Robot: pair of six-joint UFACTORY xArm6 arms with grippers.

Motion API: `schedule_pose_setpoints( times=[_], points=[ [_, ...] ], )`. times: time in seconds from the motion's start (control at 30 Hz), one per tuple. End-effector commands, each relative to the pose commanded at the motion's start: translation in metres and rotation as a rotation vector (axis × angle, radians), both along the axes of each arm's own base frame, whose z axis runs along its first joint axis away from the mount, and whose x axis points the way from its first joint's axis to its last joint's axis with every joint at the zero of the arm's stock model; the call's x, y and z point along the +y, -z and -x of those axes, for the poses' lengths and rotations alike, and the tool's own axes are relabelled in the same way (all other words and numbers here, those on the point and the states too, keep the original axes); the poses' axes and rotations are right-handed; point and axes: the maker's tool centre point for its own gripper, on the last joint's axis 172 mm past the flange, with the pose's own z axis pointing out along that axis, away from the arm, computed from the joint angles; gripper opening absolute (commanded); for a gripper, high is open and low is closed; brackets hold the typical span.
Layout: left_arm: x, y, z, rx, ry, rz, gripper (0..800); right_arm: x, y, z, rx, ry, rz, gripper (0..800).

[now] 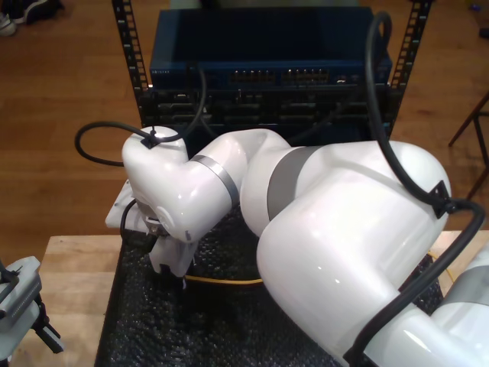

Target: Grab the cable and plug it in

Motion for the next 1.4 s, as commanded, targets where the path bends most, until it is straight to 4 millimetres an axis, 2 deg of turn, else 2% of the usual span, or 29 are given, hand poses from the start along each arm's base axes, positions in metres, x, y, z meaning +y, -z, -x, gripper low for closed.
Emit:
schedule_pose_setpoints(
  times=[0.17, 0.53, 1.17, 1.3, 1.4],
  points=[
    [0.0, 0.0, 0.0, 0.0, 0.0, 0.0, 799, -0.001, 0.005, 0.001, 0.005, 0.0, 0.006, 295],
    [0.0, -0.001, -0.001, -0.003, 0.002, -0.002, 799, 0.0, 0.006, 0.003, 0.005, 0.003, 0.009, 159],
    [0.0, -0.001, -0.002, -0.004, 0.006, -0.002, 799, 0.007, 0.0, 0.002, -0.003, -0.006, 0.0, 162],
    [0.0, 0.001, -0.002, 0.003, 0.006, 0.002, 799, 0.003, -0.001, -0.003, -0.028, -0.027, 0.021, 60],
    [-0.001, 0.001, -0.002, 0.003, 0.006, 0.001, 799, -0.003, -0.002, -0.011, -0.063, -0.044, 0.05, 42]
  ],
)
